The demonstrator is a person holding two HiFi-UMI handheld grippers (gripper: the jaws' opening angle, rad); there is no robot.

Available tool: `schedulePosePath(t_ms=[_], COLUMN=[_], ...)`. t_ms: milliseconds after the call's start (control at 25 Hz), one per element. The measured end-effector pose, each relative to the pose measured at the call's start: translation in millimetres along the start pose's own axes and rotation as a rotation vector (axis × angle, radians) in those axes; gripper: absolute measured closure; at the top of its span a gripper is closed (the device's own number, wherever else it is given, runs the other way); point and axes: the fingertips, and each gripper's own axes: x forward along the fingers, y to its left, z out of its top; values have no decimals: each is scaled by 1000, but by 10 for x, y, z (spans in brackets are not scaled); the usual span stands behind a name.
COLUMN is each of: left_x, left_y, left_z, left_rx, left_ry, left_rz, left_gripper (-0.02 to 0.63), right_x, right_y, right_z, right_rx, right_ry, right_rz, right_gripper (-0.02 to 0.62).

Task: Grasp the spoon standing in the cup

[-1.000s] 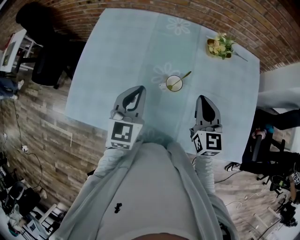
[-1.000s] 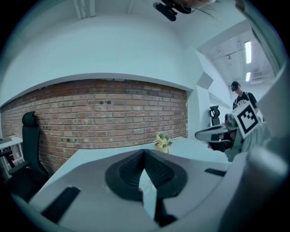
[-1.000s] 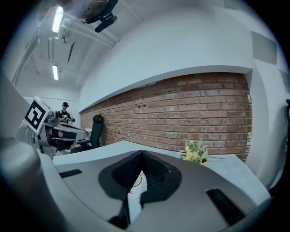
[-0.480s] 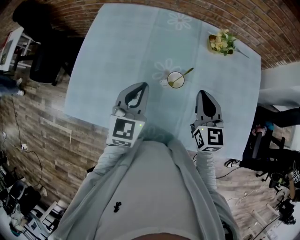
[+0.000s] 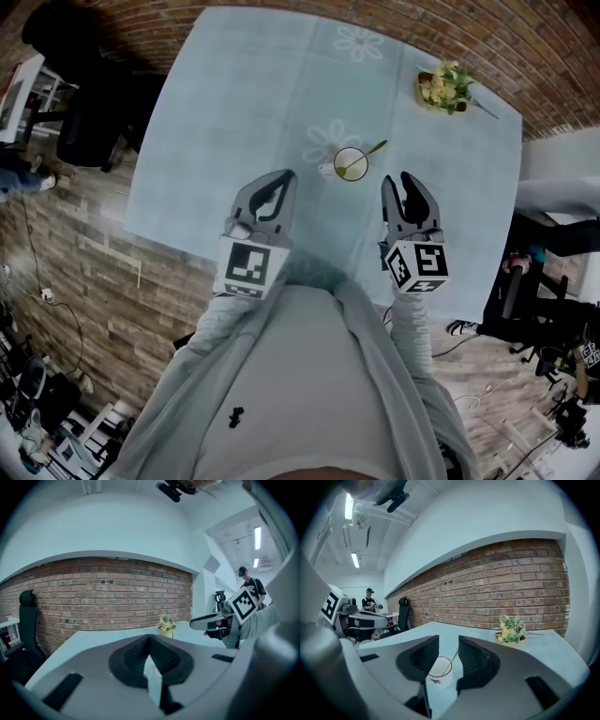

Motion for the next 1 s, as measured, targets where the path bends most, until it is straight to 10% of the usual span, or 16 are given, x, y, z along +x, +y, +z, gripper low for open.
schedulePosePath(t_ms=[1000], left_x=[100], left_y=[24], left_z=[-108], left_rx=[-11], left_ry=[21], left_rz=[-2], left_gripper=[588], right_x=[700], right_y=[-170], right_z=[-495], right_rx=[41], right_ry=[116], right_rz=[41], right_gripper=[397])
